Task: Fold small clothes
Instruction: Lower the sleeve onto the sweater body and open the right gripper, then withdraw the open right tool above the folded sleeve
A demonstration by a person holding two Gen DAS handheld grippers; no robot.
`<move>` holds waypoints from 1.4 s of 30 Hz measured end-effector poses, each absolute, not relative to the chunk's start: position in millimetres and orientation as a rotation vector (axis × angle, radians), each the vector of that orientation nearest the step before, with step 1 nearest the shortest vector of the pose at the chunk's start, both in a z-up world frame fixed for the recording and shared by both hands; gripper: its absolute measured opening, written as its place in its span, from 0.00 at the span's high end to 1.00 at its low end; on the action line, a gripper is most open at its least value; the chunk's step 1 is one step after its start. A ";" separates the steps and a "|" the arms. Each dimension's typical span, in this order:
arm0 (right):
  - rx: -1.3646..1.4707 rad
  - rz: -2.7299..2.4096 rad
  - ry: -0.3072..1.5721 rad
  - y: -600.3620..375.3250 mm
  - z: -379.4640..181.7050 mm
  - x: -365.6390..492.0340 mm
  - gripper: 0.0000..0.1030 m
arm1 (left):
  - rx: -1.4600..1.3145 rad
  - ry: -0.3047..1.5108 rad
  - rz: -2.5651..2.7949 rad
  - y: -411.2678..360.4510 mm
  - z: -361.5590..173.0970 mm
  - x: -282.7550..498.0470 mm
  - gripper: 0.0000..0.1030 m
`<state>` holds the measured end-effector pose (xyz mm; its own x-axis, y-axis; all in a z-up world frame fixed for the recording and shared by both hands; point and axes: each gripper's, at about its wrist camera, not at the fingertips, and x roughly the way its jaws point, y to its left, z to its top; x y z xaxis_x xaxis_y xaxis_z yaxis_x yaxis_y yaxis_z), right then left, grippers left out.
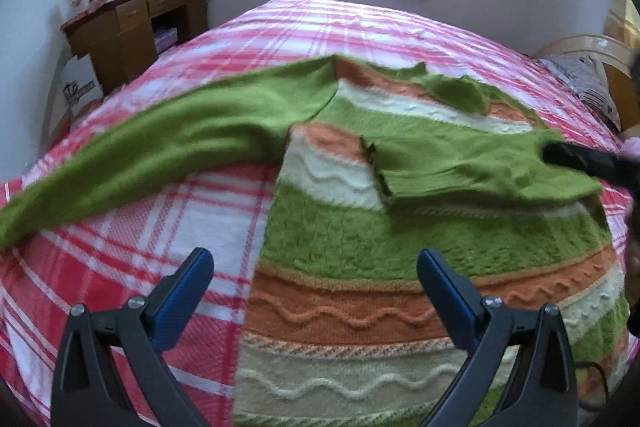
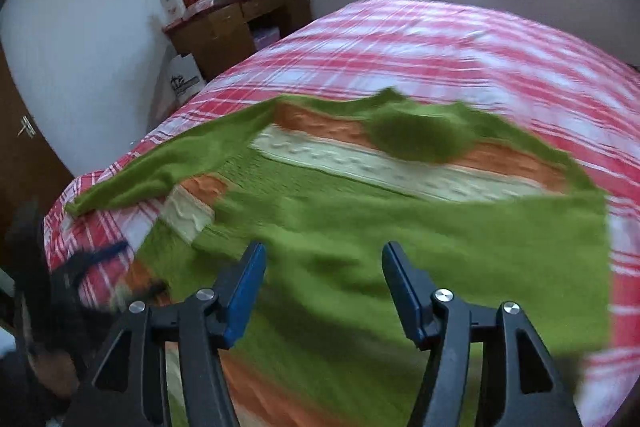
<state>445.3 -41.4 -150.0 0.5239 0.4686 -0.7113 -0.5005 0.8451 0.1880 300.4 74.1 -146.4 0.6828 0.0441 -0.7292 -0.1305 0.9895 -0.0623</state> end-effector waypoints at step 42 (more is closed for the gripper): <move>-0.050 0.268 0.903 -145.6 -162.9 474.5 0.39 | -0.048 0.880 0.200 45.5 -167.5 360.5 0.00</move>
<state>474.5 -145.6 -162.9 0.5884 0.2094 -0.7810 -0.2509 0.9655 0.0698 360.5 45.5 -167.5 0.6196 0.1540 -0.7697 -0.1935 0.9803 0.0404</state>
